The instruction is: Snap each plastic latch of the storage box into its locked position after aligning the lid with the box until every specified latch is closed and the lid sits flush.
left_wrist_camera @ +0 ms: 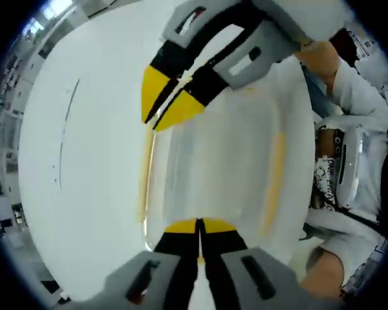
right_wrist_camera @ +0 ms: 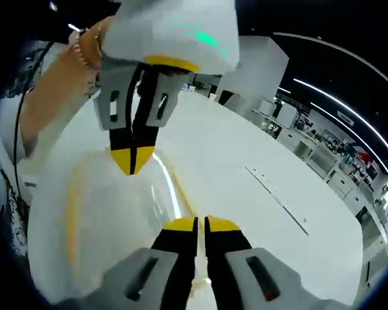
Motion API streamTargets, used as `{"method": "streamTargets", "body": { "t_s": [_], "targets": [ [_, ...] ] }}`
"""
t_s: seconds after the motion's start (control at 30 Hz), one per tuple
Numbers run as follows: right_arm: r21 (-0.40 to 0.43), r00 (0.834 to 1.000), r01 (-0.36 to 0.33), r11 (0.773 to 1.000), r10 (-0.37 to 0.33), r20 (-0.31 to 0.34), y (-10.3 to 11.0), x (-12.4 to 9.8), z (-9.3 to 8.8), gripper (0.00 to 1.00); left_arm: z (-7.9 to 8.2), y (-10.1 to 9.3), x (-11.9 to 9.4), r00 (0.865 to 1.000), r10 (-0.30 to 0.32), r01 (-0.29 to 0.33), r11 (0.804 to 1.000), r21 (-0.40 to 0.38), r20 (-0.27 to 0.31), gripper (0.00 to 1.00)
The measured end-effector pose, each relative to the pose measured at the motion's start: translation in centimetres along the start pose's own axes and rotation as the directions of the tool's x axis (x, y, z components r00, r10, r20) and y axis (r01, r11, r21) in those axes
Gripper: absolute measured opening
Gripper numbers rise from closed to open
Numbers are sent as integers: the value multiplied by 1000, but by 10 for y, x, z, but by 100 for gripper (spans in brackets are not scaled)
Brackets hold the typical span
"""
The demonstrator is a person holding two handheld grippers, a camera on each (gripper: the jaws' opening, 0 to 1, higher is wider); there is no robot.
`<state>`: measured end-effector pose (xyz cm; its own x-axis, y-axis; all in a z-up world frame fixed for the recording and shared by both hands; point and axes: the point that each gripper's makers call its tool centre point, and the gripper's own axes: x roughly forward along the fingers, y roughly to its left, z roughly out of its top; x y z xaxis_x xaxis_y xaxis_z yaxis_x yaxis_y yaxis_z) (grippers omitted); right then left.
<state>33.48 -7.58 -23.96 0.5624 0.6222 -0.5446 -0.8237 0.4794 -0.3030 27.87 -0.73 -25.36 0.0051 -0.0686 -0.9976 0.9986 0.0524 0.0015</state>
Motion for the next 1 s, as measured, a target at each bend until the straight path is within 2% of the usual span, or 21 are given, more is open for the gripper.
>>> {"method": "streamTargets", "body": {
  "t_s": [0.03, 0.07, 0.1, 0.17, 0.23, 0.27, 0.3, 0.37, 0.43, 0.5, 0.53, 0.57, 0.6, 0.63, 0.67, 0.8, 0.83, 0.87, 1.0],
  "targets": [
    [-6, 1000, -10, 1000, 10, 15, -2, 4, 4, 1, 0, 0, 0, 1000, 3, -3, 1000, -1, -1, 0],
    [0, 1000, -17, 1000, 17, -2, -4, 4, 1, 1, 0, 0, 0, 1000, 10, -10, 1000, -1, -4, 0],
    [-8, 998, -53, 999, 52, -37, -5, 4, -4, 0, 0, 0, 0, 1000, 16, -16, 1000, 2, -7, 0],
    [-21, 997, -61, 998, 60, -45, -10, 9, -2, 0, 1, 0, 0, 999, 28, -28, 1000, 3, -15, 0],
    [-76, 992, -85, 993, 77, -101, -15, 14, -7, 0, 1, 0, 1, 999, 38, -38, 999, 4, -22, 0],
    [-90, 992, -82, 993, 72, -101, -18, 16, -5, 0, 2, 0, 1, 999, 41, -41, 999, 6, -25, 0],
    [-125, 988, -108, 986, 93, -120, -18, 21, -6, 0, 2, 1, 1, 999, 46, -46, 999, 7, -28, 0],
    [-102, 980, -163, 981, 149, -132, -12, 25, -6, 0, 3, 0, 1, 998, 53, -52, 999, 10, -31, 0],
    [-149, 959, -252, 956, 226, -169, -10, 30, -6, 0, 4, 0, 1, 997, 64, -63, 998, 12, -32, 0],
    [-254, 941, -320, 913, 275, -198, -8, 34, -6, 0, 4, 0, 2, 996, 82, -82, 996, 23, -30, 0],
    [-255, 935, -343, 904, 304, -182, -3, 37, -4, 0, 4, 0, 3, 995, 94, -93, 995, 29, -30, 0],
    [-237, 926, -365, 900, 325, -192, -1, 37, -6, 0, 4, -1, 3, 994, 102, -101, 994, 32, -31, 0],
    [-223, 906, -418, 881, 385, -178, 6, 38, -3, 0, 4, -1, 3, 993, 117, -116, 992, 44, -33, 0],
    [-198, 896, -437, 877, 404, -187, 5, 37, -4, 0, 5, -1, 3, 992, 122, -120, 991, 60, -28, 0],
    [-175, 887, -449, 876, 413, -207, 5, 38, -8, 0, 4, 0, 3, 993, 120, -119, 991, 55, -21, 0],
    [-196, 859, -495, 846, 442, -260, 3, 48, -18, 0, 3, 2, 1, 994, 104, -105, 994, 28, 41, 0],
    [-192, 854, -499, 845, 443, -271, 4, 49, -20, 0, 3, 2, 1, 993, 105, -106, 994, 28, 47, 0],
    [-188, 845, -513, 838, 454, -283, 5, 51, -23, 0, 4, 1, 1, 992, 110, -112, 993, 33, 56, 0],
    [-78, 796, -572, 816, 530, -294, 7, 50, -25, 0, 5, 1, 1, 988, 142, -145, 988, 57, 56, 0]
  ]
}}
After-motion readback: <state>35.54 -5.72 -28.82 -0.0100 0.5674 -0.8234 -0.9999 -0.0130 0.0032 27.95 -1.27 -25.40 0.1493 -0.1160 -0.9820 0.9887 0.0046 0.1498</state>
